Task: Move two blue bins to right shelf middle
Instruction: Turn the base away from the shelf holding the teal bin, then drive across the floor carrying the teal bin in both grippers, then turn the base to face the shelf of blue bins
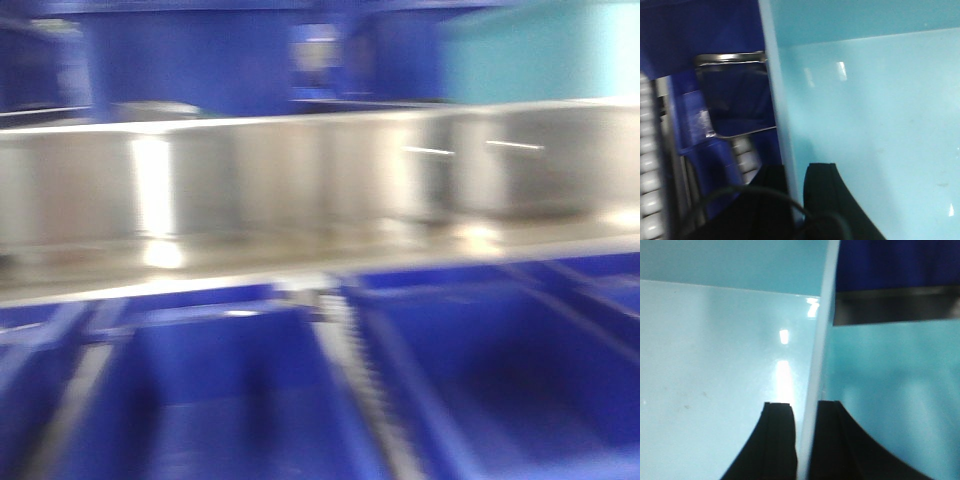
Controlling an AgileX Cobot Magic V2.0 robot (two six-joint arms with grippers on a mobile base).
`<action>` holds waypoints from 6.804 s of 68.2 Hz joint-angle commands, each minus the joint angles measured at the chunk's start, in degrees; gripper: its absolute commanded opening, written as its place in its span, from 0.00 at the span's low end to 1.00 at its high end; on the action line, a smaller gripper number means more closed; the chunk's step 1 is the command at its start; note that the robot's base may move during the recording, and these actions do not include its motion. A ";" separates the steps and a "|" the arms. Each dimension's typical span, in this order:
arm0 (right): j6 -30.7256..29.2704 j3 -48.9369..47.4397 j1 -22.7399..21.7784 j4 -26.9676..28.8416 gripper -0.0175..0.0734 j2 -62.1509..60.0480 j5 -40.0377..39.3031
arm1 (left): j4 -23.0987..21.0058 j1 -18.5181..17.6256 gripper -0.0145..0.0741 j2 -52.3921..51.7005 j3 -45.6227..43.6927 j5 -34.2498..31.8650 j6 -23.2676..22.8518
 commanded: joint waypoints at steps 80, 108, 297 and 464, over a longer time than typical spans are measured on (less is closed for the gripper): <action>-0.67 -0.70 0.14 1.34 0.02 -1.17 -2.71 | -1.90 -0.35 0.04 -0.63 -0.64 -4.58 0.55; -0.67 -0.70 0.14 1.34 0.02 -1.17 -2.71 | -1.90 -0.35 0.04 -0.63 -0.64 -4.58 0.55; -0.67 -0.70 0.14 1.34 0.02 -1.17 -2.71 | -1.75 -0.35 0.04 -0.63 -0.64 -4.54 0.55; -0.67 -0.70 0.14 1.34 0.02 -1.17 -2.71 | -1.19 -0.35 0.04 -0.63 -0.64 -4.54 0.55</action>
